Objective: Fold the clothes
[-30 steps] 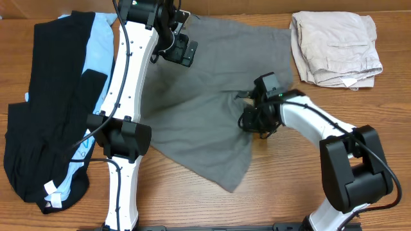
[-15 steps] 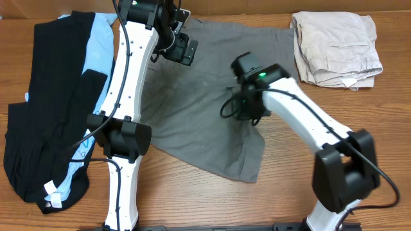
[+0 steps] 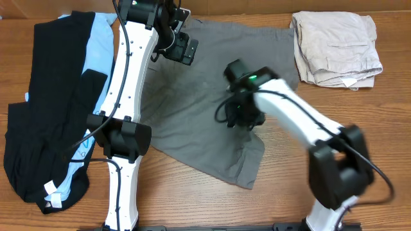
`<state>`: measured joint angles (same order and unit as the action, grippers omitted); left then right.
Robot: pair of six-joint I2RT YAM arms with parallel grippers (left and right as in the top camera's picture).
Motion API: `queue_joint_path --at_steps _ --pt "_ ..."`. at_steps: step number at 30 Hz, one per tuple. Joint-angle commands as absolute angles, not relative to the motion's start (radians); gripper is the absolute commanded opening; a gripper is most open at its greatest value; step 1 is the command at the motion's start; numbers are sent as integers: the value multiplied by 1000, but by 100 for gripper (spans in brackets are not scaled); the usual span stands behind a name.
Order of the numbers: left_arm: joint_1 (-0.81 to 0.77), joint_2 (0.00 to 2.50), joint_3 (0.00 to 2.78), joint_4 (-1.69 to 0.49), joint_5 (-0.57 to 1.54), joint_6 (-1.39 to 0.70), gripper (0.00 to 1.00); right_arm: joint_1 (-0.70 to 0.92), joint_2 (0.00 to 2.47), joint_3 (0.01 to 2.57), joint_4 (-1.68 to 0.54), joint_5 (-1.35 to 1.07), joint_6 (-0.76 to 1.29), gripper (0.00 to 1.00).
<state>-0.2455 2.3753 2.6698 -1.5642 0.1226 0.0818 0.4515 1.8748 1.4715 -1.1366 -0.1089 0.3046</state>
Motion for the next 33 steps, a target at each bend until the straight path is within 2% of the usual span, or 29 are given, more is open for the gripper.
queue_joint_path --at_steps 1,3,8,13,20,33 --pt "-249 2384 2666 -1558 123 90 100 356 1759 1486 -1145 -215 234 65" --pt "-248 2384 2666 -1559 122 90 100 294 1753 1486 -1155 -215 226 68" --pt "-249 2384 2666 -1559 122 90 100 147 1779 1381 -1083 -240 212 68" --pt "-249 2384 2666 -1558 123 90 99 34 1781 1158 -860 -429 196 66" --pt "-250 2384 2666 -1559 123 89 98 50 1785 983 -632 -531 183 66" --pt "-252 2384 2666 -1566 120 90 99 115 1812 968 -438 -668 205 66"
